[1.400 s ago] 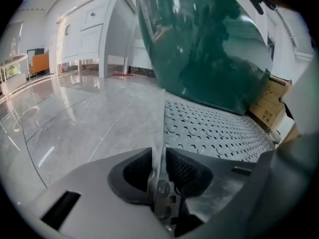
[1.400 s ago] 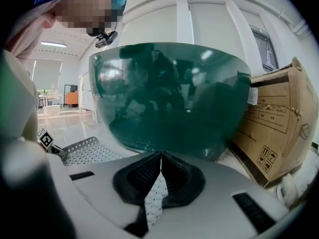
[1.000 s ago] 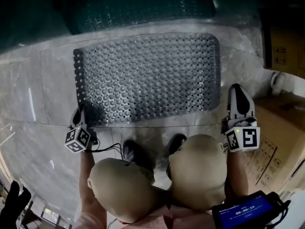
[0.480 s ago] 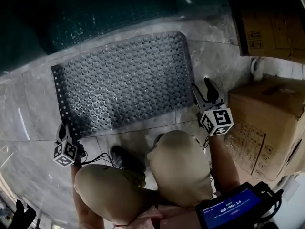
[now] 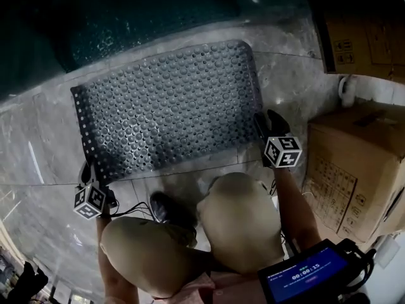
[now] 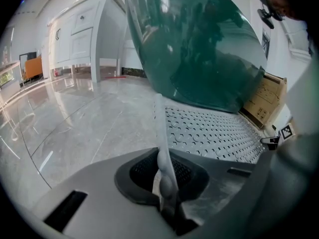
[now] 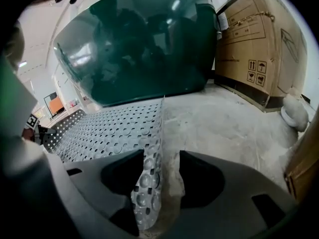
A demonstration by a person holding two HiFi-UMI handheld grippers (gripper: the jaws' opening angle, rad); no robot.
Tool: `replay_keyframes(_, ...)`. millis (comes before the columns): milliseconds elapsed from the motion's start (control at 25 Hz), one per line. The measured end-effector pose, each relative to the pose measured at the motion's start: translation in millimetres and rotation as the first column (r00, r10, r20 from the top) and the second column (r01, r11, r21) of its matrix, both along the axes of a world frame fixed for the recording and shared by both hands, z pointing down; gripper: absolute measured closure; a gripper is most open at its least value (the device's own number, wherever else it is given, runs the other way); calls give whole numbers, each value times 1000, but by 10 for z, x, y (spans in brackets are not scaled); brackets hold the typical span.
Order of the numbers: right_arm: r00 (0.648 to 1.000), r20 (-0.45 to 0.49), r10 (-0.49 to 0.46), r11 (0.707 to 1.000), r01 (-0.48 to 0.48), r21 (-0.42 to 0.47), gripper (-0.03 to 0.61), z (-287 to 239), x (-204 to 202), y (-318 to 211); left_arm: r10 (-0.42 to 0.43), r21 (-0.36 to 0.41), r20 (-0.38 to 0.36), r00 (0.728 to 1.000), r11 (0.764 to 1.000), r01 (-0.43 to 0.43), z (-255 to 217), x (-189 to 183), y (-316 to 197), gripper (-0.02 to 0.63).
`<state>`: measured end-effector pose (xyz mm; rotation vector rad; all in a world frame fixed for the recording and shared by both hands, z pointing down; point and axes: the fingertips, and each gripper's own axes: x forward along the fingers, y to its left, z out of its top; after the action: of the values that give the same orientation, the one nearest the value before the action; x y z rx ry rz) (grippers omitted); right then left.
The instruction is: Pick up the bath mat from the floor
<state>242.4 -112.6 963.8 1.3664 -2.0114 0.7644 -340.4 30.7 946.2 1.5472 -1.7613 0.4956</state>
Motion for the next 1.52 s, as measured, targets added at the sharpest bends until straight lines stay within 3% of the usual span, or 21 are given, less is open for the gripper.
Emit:
replay_keyframes(520,998,62,-14,999,17,-45,372,200,-38,-78,3,8,-4,1000,1000,-3,-11,30,-16,577)
replay_keyframes(560,998,60,-27,998,30,-48,383,197,-51,-72,3,8,-4,1000,1000,-3,-11,33,-17,577)
replay_keyframes(640,997,54,-59,997,62,-55,469,203,-121,-50,4,6,1,1000,1000,-4,-21,23,-6,577)
replay_keyframes(800,997,60,-54,997,56,-48,540,153,-144,-40,10,6,-6,1000,1000,-10,-21,56,-15,577)
replay_keyframes(1520,998,58,-17,1000,17,3,549,-236,-276,-73,33,28,-29,999,999,-32,-134,185,-90,578)
